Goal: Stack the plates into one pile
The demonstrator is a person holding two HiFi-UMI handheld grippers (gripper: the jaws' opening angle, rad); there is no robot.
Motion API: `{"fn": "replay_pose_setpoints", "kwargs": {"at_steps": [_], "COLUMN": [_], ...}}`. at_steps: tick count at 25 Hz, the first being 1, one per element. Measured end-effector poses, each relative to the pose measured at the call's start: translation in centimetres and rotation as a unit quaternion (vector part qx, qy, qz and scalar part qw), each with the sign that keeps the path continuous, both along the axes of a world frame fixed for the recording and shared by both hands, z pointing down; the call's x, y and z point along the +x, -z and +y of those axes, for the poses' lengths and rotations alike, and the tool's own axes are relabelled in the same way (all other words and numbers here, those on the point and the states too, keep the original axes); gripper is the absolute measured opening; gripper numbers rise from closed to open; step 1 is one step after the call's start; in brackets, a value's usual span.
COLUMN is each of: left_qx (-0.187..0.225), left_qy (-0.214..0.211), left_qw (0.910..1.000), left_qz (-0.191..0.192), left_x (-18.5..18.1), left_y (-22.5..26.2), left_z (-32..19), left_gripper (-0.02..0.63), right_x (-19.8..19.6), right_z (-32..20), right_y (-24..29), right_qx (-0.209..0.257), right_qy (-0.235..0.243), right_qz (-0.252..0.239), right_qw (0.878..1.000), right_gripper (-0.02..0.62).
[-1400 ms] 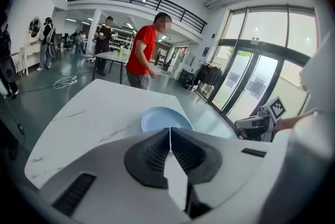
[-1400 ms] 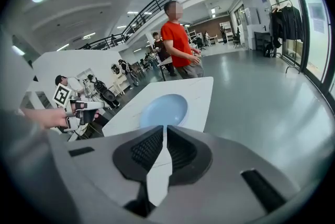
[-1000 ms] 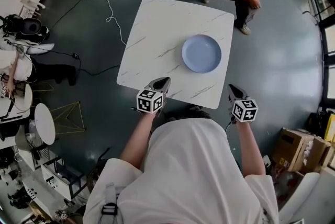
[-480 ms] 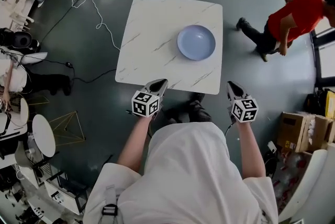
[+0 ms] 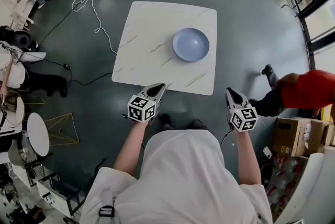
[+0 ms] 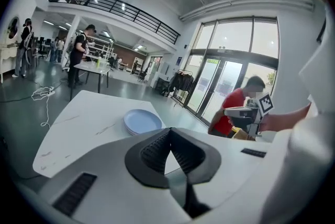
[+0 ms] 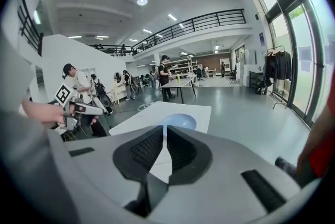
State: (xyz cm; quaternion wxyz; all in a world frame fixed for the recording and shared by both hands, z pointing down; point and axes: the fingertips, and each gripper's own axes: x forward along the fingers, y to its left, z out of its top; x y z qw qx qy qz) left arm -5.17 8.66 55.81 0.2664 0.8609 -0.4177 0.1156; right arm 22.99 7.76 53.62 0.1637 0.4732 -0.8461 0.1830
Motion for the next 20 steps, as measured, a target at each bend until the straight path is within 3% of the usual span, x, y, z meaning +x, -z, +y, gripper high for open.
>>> {"fn": "replay_pose_setpoints", "kwargs": {"at_steps": [8,20], "left_qx": [-0.003,0.001], "left_qy": [0.045,0.06], "left_qw": [0.999,0.9982], "left_qz": [-0.002,-0.003], "left_x": [0.6,2.4], "left_y": [1.3,1.5], "left_z": [2.6,3.3], "left_gripper": [0.014,0.014], "right_x": [4.3,7.3], "right_z": [1.0,1.6], "right_y": [1.4,1.8], "right_qx": [0.008,0.01], "right_qy": [0.011,0.017], "right_qz": [-0.011,-0.013], "right_qw": [1.0,1.0], "right_gripper": [0.032,0.032]}}
